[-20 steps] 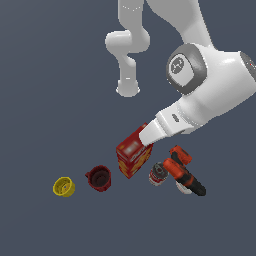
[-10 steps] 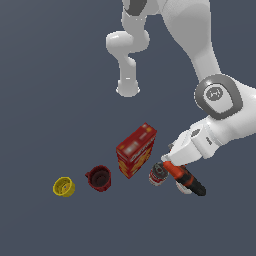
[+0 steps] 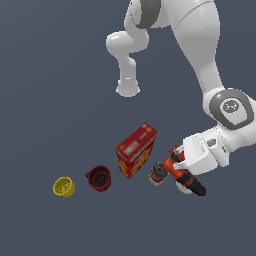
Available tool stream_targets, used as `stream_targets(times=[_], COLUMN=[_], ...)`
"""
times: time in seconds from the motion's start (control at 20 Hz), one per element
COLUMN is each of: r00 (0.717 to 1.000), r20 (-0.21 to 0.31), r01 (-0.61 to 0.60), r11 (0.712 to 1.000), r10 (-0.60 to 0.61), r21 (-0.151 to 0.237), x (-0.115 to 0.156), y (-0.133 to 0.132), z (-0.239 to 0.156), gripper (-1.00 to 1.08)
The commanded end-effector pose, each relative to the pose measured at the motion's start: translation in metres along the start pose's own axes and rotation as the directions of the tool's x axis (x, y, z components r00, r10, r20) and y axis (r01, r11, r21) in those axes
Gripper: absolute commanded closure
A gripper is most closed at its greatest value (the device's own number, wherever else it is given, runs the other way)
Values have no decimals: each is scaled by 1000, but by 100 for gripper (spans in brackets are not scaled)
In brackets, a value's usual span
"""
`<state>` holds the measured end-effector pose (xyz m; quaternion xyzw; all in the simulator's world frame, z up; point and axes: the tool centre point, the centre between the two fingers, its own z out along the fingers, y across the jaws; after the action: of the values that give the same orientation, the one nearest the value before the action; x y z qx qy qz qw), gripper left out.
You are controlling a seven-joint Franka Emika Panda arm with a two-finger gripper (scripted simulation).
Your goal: Pick up a designated object from a clutter of objects.
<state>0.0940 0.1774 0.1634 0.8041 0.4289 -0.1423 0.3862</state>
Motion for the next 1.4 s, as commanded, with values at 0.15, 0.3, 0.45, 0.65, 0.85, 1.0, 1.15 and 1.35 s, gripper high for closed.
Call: stream_targets(times=[0.15,0.3,0.45,0.65,0.85,1.0,1.15,1.35], r00=[1000,1000,1000,1000,1000,1000,1000,1000], r20=[10,9,9,9,10,10,10,10], r01=[21,20,20,22,23,23,23,23], r11=[999,999,999,999,999,999,999,999], r10=[-21,-20,-20,-21,-22,-22,-22,-22], r21=[-33,-29,-30,-31,-32,-32,-32,-32], x=[8,7,7,7,7,7,7,7], y=[-2,-3,-2,-2,-2,-2,-2,-2], z=[-1,-1,5,22,28,28,28,28], gripper=[-100,-100,-100,-100,-100,108,108,108])
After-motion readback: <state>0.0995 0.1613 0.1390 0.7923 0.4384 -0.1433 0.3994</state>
